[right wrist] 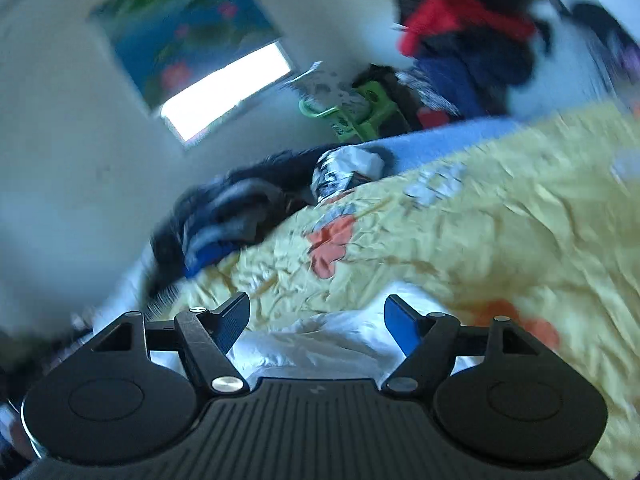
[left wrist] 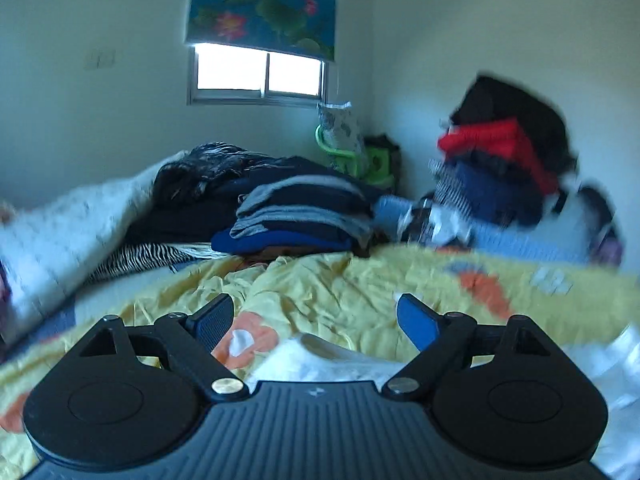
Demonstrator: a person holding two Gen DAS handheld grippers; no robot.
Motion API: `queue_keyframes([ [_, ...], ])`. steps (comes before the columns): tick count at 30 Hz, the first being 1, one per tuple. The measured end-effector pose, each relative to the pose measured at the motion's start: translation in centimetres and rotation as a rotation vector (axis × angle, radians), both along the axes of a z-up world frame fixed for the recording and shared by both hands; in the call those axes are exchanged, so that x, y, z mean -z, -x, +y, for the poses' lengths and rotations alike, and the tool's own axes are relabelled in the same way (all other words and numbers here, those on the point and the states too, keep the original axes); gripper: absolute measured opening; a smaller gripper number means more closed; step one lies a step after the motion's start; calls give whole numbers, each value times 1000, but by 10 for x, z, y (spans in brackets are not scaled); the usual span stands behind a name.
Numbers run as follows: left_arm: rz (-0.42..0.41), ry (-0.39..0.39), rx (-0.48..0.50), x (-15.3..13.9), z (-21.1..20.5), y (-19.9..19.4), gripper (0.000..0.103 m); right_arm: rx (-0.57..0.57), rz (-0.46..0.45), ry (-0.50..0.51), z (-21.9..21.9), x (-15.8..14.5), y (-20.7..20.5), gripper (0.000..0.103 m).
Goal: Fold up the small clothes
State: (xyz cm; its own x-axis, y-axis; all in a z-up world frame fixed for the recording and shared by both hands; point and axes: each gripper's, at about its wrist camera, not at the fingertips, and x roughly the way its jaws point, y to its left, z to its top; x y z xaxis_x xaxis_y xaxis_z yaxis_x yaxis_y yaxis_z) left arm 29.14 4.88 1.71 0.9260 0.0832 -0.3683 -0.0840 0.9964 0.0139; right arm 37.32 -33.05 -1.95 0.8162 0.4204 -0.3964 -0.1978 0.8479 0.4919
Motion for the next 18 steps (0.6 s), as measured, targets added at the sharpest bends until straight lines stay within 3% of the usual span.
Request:
queue_keyframes([
  [2, 25, -70, 33, 13, -28, -17, 90, -37, 4, 89, 29, 4, -14, 73],
  [3, 38, -136, 46, 22, -42, -28, 90, -52, 9, 143, 40, 8, -21, 78],
  [4, 58, -216, 35, 33, -54, -39, 90, -53, 24, 209, 49, 16, -32, 75],
  [7, 169, -366, 6, 68, -73, -68, 90, -44, 114, 328, 63, 40, -58, 77],
  [11, 189, -321, 20, 87, -60, -77, 90, -41, 145, 188, 47, 70, -65, 85],
  [15, 241, -200, 31, 98, -44, -85, 91, -34, 111, 173, 51, 81, -61, 88],
  [18, 263, -160, 31, 104, -41, -89, 91, -29, 113, 168, 51, 83, -63, 88],
])
